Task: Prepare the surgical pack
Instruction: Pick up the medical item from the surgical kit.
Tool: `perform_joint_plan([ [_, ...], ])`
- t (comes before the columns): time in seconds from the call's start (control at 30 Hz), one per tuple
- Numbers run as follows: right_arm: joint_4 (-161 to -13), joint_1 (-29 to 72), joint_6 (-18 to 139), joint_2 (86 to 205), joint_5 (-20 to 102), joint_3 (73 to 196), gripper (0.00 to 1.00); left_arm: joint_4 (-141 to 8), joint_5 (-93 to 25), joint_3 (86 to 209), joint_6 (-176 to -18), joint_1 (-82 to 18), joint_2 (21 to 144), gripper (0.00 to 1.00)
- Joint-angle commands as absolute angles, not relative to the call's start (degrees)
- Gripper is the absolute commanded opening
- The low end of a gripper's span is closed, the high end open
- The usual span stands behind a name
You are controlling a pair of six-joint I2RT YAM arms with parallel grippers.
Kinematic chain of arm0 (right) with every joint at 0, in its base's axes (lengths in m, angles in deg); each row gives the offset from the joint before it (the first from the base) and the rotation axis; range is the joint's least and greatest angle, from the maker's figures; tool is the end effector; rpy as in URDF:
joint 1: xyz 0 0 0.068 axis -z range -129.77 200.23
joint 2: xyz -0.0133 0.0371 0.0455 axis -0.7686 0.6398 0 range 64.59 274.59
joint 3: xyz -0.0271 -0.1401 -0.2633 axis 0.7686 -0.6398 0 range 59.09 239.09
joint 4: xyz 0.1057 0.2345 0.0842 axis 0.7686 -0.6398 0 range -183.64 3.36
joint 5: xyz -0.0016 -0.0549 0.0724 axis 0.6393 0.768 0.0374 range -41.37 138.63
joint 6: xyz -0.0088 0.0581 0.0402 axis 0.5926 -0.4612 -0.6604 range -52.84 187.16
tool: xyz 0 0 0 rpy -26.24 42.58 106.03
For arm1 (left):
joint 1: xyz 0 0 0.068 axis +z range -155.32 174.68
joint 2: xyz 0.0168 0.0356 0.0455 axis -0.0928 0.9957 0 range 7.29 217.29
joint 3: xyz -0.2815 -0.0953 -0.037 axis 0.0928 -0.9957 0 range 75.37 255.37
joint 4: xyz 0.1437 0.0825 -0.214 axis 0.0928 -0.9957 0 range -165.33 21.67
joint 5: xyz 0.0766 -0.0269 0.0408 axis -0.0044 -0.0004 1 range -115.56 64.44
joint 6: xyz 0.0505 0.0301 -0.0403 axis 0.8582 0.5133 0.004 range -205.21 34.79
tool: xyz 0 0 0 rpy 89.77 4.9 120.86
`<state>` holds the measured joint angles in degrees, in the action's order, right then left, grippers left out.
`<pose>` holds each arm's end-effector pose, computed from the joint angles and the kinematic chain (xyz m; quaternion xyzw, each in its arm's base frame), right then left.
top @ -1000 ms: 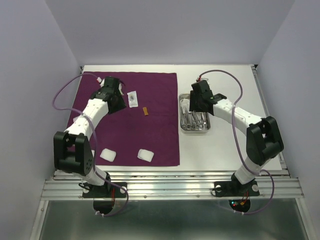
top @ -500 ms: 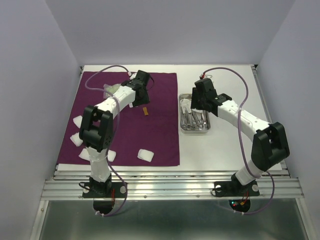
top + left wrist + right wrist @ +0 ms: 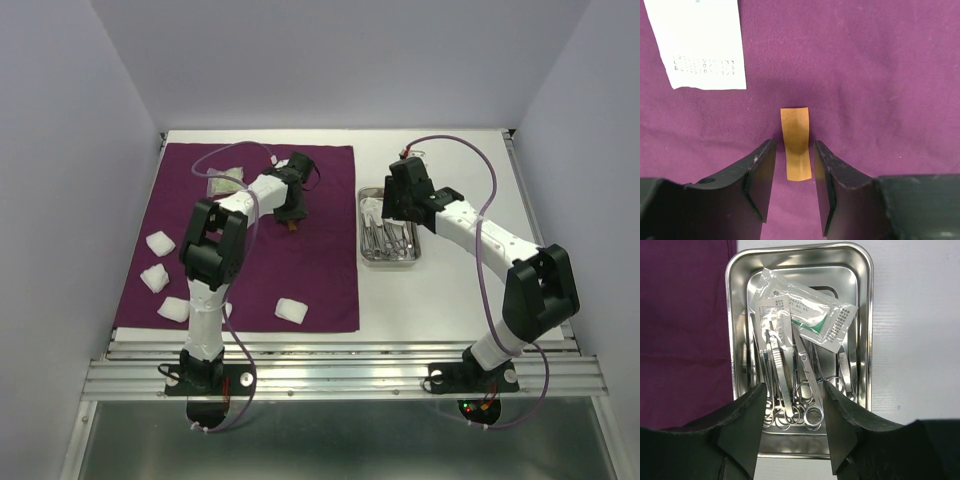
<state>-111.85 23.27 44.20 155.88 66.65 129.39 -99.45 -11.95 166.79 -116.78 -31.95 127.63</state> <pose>0.3430 0.1541 0.2761 0.0264 0.9179 0.0237 0.3953 0.4394 -0.2048 0.1809 -0.0720 0.9570 -0.0248 0.2800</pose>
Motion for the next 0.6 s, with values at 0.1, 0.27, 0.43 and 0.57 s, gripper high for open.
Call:
perform_joint_plan([
  [0.1, -111.5, 23.6, 43.3, 154.9, 67.0, 129.0, 0.54, -100.3, -9.9, 168.3, -116.9, -32.4, 128.3, 0.34],
  [0.27, -111.6, 23.6, 43.3, 154.6, 67.1, 128.8, 0.54, -100.1, -9.4, 167.8, -116.9, -32.9, 125.4, 0.20],
  [0.43, -111.6, 23.6, 43.2, 154.3, 67.2, 128.4, 0.54, -101.1, -9.6, 168.7, -116.4, -34.3, 121.7, 0.16],
  [0.57, -111.6, 23.6, 42.8, 153.7, 68.5, 127.9, 0.54, -101.3, -11.0, 169.5, -116.2, -36.7, 118.7, 0.16],
])
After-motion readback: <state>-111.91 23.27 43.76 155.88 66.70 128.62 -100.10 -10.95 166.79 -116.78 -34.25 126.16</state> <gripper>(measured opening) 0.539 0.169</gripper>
